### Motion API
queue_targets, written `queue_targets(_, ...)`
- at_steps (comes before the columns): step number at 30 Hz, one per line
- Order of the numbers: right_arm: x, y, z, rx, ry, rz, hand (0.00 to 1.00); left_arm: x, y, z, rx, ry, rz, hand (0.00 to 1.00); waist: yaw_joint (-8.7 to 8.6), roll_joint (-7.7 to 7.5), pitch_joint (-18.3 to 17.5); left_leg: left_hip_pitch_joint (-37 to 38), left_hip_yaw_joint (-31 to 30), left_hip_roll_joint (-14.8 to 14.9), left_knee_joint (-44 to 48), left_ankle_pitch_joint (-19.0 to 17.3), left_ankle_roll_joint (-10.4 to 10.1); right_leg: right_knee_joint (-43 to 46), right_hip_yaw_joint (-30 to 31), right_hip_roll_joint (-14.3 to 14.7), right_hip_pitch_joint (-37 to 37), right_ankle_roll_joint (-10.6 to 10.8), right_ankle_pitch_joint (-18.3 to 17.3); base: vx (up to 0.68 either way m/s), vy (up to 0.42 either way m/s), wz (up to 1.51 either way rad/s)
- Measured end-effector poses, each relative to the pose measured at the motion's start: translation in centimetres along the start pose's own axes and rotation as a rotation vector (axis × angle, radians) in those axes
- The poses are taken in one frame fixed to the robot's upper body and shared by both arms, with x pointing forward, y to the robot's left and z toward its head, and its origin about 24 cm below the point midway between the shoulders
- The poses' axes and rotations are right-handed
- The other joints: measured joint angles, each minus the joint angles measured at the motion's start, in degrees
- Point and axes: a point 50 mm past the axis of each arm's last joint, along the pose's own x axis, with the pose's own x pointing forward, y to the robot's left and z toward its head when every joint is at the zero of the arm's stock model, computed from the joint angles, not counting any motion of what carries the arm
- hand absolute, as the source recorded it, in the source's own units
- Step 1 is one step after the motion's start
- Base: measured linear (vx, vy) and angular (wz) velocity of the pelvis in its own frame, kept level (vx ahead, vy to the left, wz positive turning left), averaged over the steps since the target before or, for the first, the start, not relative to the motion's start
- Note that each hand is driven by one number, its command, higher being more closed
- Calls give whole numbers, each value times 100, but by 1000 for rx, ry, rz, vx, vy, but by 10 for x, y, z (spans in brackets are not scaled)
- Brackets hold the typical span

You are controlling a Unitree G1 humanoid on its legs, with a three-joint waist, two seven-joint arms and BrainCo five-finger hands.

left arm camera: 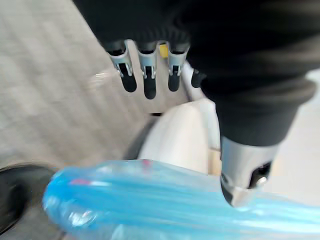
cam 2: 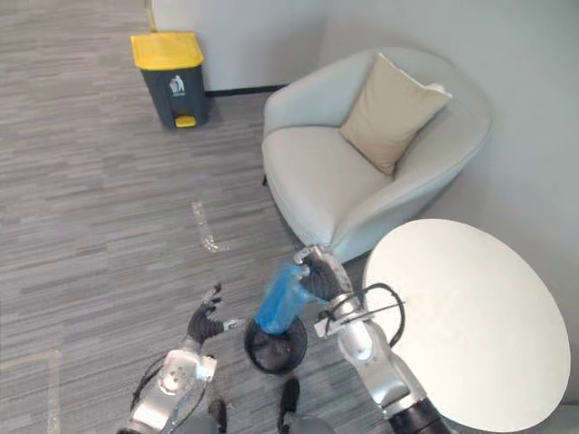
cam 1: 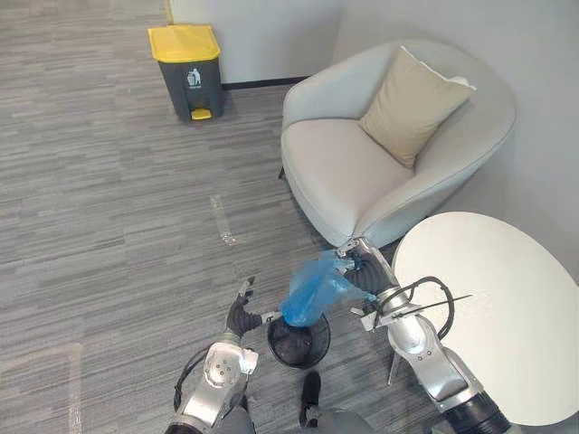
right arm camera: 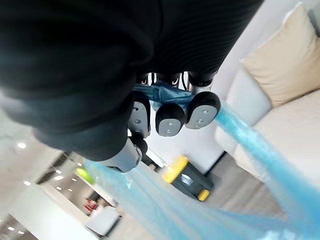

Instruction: Gather rubbish on tea table into small bin, then transfer packed bag to large trash can.

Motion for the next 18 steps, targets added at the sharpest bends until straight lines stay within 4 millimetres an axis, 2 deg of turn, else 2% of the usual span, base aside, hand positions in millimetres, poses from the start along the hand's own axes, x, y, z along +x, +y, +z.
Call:
queue_targets(4,10,-7,5,43,-37,-5,100,-1,-6,15,35,-81,-26,0,-1,27,-131,83,64,-30,-93,0,11,-1,75,16,24,3,-1,-8,6,-8)
queue_targets(10,29,-19,30,116,-171,-4,100,0,-21,40,74,-209,-73,0,-5,75,-263,132,124,-58,-126,8,26,-7,130,14,18,13,4,2,7,-3)
queue_targets(12,33,-19,34,129,-194,3,100,3,-24,47,91,-240,-84,0,-8,86,-297,139,129,-60,-132,8,26,-7,137,15,19,14,5,0,0,0)
queue_targets(15,43,-18,45,148,-247,26,100,12,-31,67,118,-329,-106,0,-10,82,-373,169,145,-68,-176,16,38,-7,163,13,20,22,13,-2,1,-1)
queue_targets(18,45,-16,48,171,-260,39,100,14,-36,75,141,-366,-109,0,-15,79,-441,203,169,-63,-200,16,39,-7,217,11,25,24,16,-3,5,-5)
